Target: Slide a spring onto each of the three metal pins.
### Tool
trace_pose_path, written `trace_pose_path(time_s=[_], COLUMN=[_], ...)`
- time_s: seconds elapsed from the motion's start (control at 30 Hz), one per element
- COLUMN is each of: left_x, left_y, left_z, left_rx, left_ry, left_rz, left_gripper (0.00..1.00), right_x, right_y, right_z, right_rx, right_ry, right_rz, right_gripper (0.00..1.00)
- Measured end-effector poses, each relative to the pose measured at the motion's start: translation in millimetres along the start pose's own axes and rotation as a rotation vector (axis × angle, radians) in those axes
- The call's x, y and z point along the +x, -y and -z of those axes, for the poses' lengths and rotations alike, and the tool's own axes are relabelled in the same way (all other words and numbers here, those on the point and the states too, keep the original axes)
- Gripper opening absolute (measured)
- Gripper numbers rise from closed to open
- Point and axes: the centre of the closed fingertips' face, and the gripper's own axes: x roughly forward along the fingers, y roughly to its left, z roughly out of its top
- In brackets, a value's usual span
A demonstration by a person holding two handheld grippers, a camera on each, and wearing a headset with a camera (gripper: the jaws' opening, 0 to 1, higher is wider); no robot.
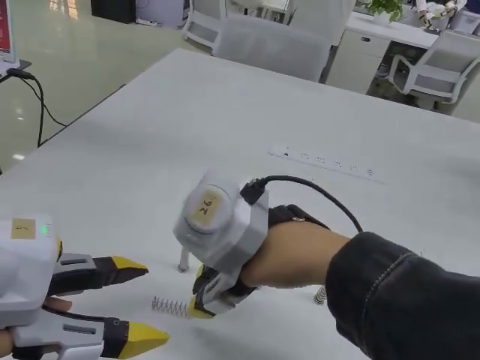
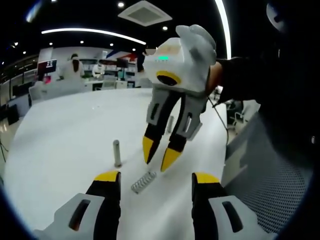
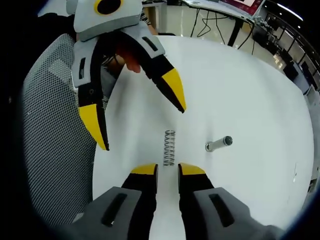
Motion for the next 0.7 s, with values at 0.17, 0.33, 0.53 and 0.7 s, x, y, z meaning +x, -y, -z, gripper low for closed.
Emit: trace_pose_path(time_s=[0.17,0.33,0.53,0.7], left_x=[0.0,-0.2,0.2,0.4], left_y=[-0.3,-0.4,-0.6,-0.4], left_z=[1.5,1.6,2.5,2.9], left_rx=[-0.001,-0.002,-0.003,-0.002], left_ry=[-0.005,-0.006,-0.008,-0.011], left_rz=[0.0,0.0,0.001,0.004], left_gripper=[0.51,0.51,0.5,0.5], right_x=[9.6,15.0,20.3,17.4], right_y=[0.5,0.5,1.1,3.5], right_z=[-0.4,-0.8,3.8,7.3], right_rx=[0.014,0.009,-0.007,0.001], right_ry=[0.0,-0.009,-0.033,-0.029], right_rz=[-0.009,-0.01,0.001,0.012], right_gripper=[0.12,0.11,0.08,0.08])
